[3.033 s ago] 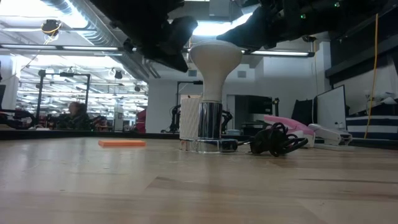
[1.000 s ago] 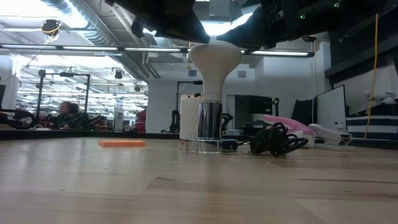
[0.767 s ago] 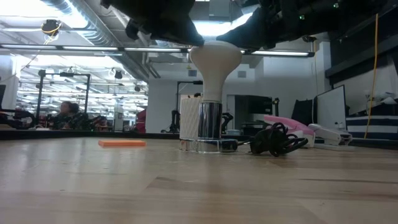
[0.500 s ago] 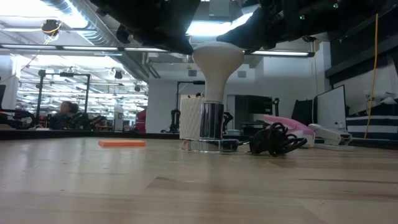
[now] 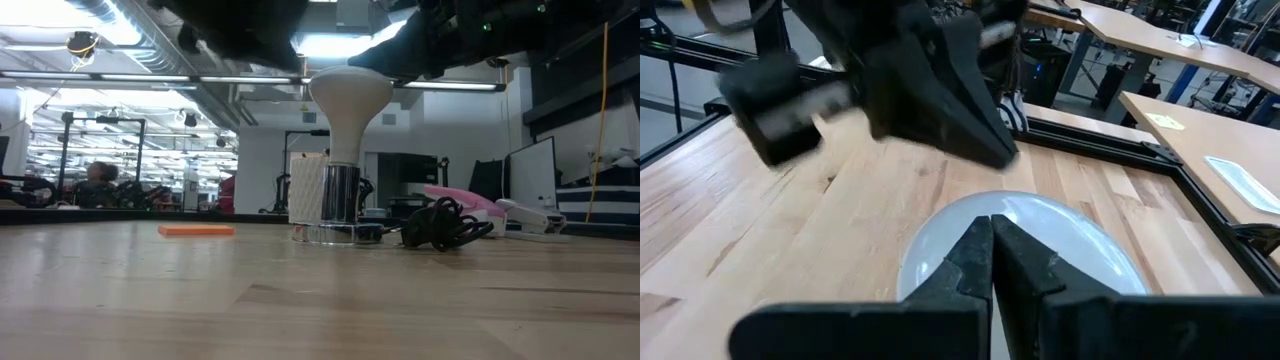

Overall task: Screw lightbulb
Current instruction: Insert the lightbulb into the lamp

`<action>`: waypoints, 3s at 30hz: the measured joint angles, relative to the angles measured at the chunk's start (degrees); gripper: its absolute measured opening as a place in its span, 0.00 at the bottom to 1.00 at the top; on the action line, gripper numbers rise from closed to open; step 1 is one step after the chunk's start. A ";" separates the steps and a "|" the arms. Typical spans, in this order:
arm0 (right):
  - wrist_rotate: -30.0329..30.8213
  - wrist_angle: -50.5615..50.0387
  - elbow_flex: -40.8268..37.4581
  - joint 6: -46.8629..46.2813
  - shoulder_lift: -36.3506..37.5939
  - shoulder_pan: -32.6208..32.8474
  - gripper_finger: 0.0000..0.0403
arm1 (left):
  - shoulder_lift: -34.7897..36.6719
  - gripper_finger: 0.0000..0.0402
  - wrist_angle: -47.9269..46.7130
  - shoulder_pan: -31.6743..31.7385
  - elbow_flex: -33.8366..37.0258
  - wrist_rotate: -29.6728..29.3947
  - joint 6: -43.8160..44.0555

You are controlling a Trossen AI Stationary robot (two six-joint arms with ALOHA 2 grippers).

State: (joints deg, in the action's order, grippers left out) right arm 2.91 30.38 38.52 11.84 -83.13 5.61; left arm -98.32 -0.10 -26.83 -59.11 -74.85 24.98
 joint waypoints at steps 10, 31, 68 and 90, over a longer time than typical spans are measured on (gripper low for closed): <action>0.07 1.37 -0.08 0.01 -0.09 0.00 0.02 | 0.39 0.00 1.25 -2.04 0.00 12.08 1.70; 0.36 1.35 -0.04 0.02 -0.04 -0.02 0.02 | 0.39 0.00 7.04 2.93 0.00 20.02 -3.64; 2.17 2.51 -0.07 0.00 -0.09 0.00 0.02 | 0.37 0.00 -0.72 2.14 0.00 7.96 1.32; 2.48 5.71 -0.07 0.04 -0.07 0.00 0.02 | 0.35 0.00 -0.54 2.12 0.00 8.09 1.26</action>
State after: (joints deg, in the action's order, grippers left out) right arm 5.39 36.09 38.46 11.88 -83.20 5.61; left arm -97.97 -0.64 -24.71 -59.11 -66.76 26.24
